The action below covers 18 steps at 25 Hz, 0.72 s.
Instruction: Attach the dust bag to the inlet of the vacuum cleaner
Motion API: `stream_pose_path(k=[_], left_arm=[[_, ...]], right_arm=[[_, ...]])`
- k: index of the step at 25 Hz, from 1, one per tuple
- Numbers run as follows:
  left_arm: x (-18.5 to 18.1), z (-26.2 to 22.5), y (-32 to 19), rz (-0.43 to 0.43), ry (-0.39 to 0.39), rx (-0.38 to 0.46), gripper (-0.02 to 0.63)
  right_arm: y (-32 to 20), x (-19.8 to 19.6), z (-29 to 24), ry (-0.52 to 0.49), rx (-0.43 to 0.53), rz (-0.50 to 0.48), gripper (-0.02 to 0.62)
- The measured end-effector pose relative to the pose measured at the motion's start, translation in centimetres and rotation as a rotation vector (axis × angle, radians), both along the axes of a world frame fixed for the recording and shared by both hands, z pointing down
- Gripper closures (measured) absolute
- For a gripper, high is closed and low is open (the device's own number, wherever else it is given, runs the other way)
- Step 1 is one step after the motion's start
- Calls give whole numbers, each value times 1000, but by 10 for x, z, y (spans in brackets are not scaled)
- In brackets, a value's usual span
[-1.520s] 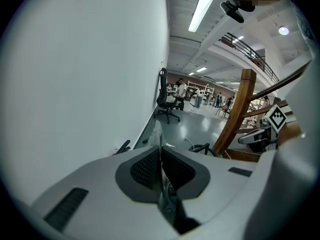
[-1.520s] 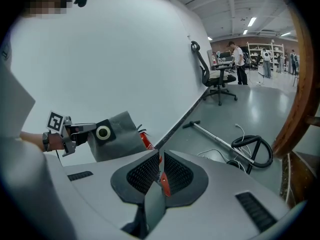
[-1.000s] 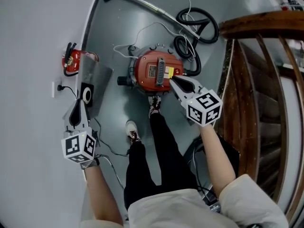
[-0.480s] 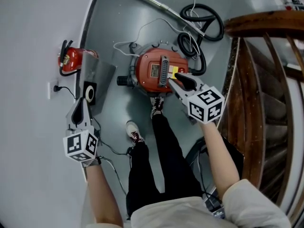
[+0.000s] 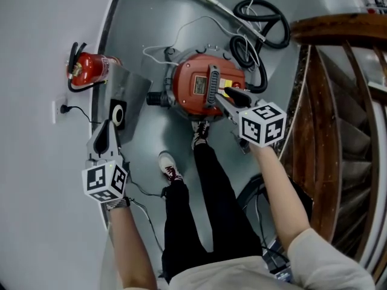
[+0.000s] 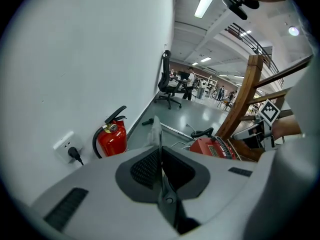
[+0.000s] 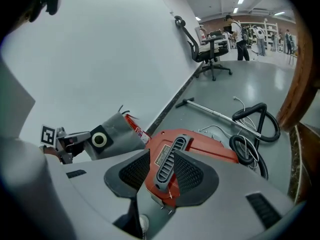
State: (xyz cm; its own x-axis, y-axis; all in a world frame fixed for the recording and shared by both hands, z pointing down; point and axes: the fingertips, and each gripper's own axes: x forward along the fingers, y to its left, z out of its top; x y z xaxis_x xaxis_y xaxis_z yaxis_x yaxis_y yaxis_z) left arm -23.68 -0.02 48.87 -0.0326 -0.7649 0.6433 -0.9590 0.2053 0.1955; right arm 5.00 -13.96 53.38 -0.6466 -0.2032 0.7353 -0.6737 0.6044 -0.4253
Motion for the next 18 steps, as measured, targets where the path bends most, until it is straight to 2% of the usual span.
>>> stream_pose_path(k=[5,9,18], left_arm=[[0,19,5,-7,7,-22,584],[-2,28,6,-4,-2,-31,584],[3,51,2,-4,21,-53,584]], right_arm=[[1,0,17,-29,-63,45,442],[2,4,29,-15,-84,47,436],[6,-2,43,-52,-115,68,436]])
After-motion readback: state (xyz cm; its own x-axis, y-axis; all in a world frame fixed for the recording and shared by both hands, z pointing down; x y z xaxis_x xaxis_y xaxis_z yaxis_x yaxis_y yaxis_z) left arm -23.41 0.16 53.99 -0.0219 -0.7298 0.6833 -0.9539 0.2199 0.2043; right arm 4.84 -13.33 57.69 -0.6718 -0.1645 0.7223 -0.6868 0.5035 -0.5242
